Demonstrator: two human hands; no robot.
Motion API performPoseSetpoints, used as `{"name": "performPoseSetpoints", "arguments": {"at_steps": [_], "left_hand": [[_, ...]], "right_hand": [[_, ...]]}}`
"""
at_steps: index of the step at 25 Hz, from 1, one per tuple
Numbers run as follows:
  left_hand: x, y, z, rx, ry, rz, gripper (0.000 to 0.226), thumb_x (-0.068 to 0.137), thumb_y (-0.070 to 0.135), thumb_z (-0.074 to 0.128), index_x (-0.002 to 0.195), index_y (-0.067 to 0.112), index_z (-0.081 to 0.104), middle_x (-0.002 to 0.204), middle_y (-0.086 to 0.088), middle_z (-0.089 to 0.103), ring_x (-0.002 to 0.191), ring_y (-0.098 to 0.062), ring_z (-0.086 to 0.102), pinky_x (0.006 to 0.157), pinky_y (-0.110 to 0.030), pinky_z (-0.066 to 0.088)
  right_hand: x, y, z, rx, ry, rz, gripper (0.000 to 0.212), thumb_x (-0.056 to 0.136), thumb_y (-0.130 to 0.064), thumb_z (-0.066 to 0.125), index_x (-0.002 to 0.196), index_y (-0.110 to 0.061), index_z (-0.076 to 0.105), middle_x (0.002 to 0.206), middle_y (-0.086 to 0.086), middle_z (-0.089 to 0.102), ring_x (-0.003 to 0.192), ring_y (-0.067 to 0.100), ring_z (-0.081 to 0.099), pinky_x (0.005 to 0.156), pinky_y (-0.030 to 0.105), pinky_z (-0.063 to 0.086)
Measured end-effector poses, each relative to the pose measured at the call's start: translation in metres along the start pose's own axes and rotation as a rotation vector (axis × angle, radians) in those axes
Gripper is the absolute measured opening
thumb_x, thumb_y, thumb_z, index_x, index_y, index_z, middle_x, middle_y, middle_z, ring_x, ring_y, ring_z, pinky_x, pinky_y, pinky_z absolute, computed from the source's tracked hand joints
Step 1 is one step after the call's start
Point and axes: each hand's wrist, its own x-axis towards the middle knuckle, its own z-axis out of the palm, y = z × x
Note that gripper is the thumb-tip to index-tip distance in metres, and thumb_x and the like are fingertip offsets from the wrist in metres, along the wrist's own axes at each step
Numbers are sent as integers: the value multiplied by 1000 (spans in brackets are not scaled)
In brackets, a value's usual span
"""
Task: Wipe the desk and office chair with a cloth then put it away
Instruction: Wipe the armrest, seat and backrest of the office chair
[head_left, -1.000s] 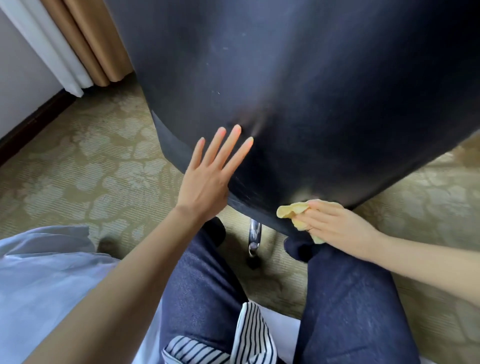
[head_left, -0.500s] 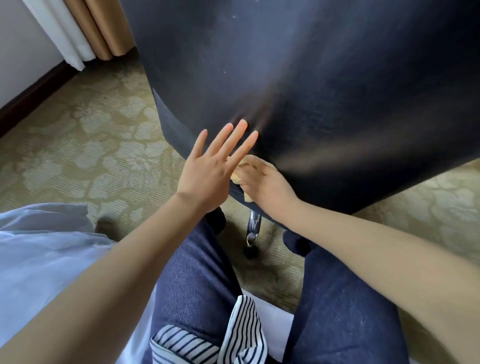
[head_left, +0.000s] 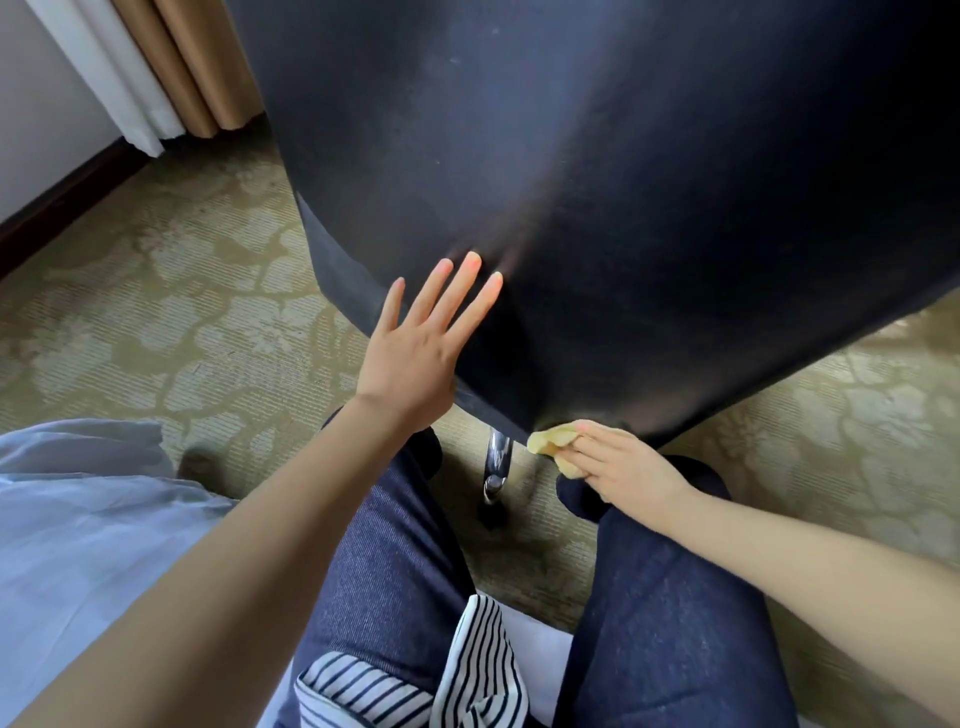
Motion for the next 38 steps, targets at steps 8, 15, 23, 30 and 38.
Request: {"name": "performPoseSetpoints", "arguments": {"at_steps": [8,15,23,30,38], "left_hand": [[-3,-18,20,-270,4,120,105,79,0,60,148,33,-12,154,12,-18,145,-16,-10,116,-43,5],[-5,-13,61,-1157,268,-628,66,93,0,46,150,13,17,158,-2,15,145,-13,14,116,-42,22],[13,-42,108,-1434,370,-931,58,99,6,38,151,15,14,159,1,11,145,-8,8,118,-28,11],[27,-88,133,-1232,356,-993,58,99,7,34,151,15,10,160,-5,-1,147,-20,1,119,-35,9],[23,-98,163,-1073,-91,-1049,63,103,20,30,151,26,-9,158,-8,-18,145,-30,-12,116,-52,2]], "right_hand": [[-51,41,-57,302,267,417,37,87,-16,58,123,-18,63,136,-4,55,123,13,54,109,31,37],[24,111,-142,211,392,609,48,91,-9,30,124,-21,63,140,-2,51,122,14,54,109,36,34],[140,194,-227,79,229,592,48,99,-26,25,147,-24,28,160,1,-1,146,25,-5,110,43,-21],[265,248,-249,6,67,486,43,100,-21,35,142,-19,41,156,8,21,145,29,6,115,53,-5],[249,158,-170,-130,-161,-28,46,101,-39,30,146,-30,28,160,7,0,141,39,0,101,63,-26]]}}
